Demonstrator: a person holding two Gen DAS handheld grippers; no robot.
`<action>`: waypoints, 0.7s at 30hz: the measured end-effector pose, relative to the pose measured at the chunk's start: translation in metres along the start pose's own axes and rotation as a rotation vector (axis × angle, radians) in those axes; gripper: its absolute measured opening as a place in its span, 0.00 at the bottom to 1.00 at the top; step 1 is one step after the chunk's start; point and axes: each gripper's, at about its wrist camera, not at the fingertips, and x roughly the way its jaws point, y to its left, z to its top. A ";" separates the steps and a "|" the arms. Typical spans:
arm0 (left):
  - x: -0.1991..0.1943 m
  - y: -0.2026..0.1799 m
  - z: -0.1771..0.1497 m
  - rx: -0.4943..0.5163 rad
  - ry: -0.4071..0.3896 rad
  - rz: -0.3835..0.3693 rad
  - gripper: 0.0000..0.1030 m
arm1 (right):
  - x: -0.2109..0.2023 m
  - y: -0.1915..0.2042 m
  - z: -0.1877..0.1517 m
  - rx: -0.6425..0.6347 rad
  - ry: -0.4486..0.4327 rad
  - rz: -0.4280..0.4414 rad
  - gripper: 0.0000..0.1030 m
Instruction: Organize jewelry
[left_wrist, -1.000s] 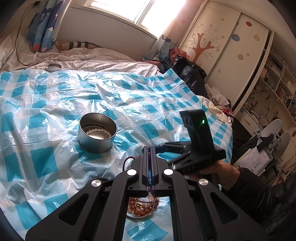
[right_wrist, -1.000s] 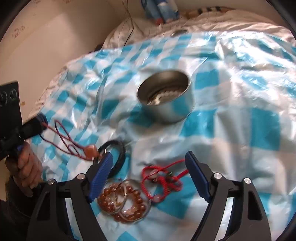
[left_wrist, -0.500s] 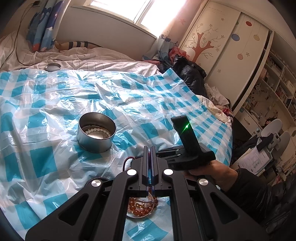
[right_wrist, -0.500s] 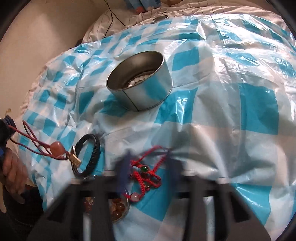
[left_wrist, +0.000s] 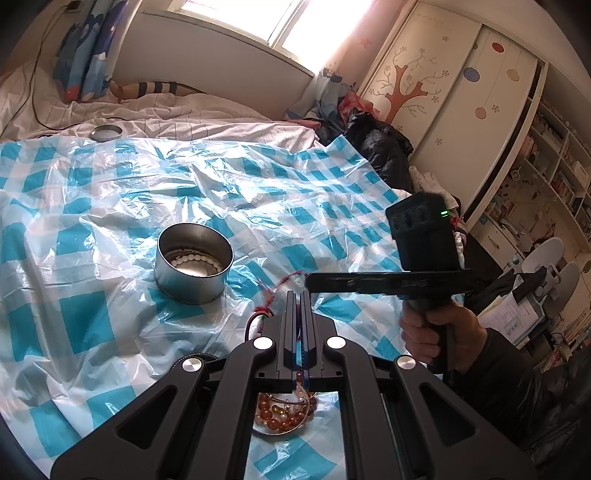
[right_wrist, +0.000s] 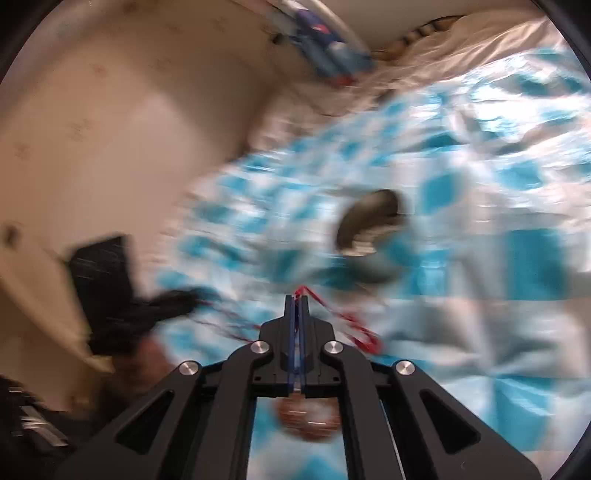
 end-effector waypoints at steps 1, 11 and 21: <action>0.001 0.000 0.000 0.001 0.001 0.001 0.02 | -0.002 0.000 0.000 0.021 -0.013 0.057 0.02; 0.003 -0.002 0.000 0.000 -0.001 -0.007 0.02 | -0.012 0.043 -0.003 -0.193 -0.033 0.189 0.02; 0.003 -0.002 -0.001 -0.002 0.001 -0.011 0.02 | 0.009 0.008 -0.003 -0.051 0.019 0.114 0.02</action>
